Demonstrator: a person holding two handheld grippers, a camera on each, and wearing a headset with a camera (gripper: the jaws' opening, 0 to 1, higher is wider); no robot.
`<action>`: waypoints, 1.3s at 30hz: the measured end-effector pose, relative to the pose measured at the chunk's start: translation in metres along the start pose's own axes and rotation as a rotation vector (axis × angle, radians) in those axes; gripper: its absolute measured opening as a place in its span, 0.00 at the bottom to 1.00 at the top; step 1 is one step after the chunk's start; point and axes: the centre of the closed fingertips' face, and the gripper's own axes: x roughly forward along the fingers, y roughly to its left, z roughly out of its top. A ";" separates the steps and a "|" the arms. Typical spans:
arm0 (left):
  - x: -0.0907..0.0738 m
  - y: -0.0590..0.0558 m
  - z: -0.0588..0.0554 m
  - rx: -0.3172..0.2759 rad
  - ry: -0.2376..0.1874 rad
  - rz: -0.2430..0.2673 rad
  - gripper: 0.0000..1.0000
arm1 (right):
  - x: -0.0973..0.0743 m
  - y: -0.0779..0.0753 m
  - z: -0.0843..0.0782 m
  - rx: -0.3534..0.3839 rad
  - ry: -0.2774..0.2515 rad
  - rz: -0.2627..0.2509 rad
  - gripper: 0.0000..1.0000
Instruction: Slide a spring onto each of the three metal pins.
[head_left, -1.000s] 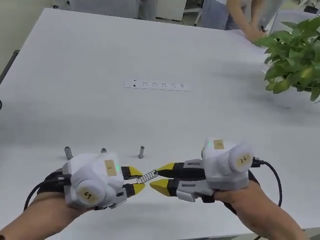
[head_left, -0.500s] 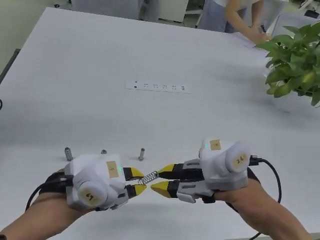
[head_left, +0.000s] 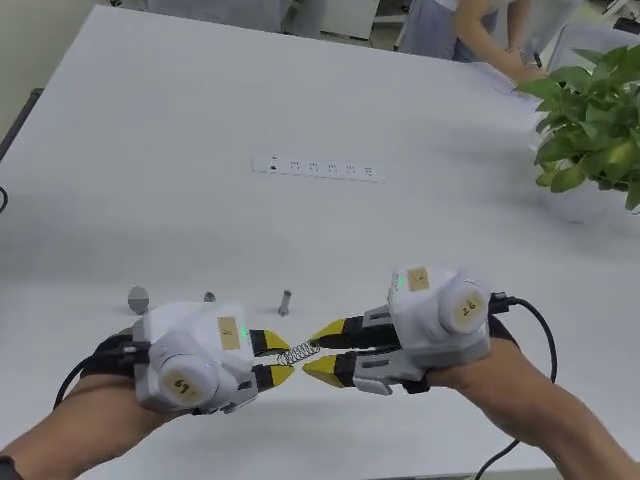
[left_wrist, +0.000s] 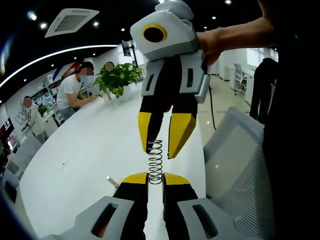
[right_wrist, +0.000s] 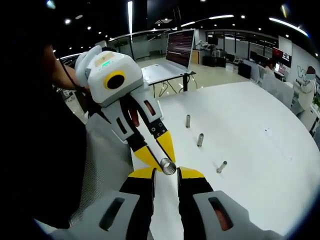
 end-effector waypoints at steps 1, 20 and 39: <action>0.001 -0.001 0.000 0.003 0.001 -0.002 0.03 | 0.000 0.000 -0.001 -0.008 0.008 0.001 0.15; 0.008 -0.006 -0.003 0.025 0.009 -0.040 0.03 | 0.008 0.002 -0.010 -0.064 0.066 0.023 0.08; 0.001 0.008 -0.020 -0.087 0.010 0.009 0.06 | 0.003 -0.008 -0.014 -0.007 0.041 -0.007 0.08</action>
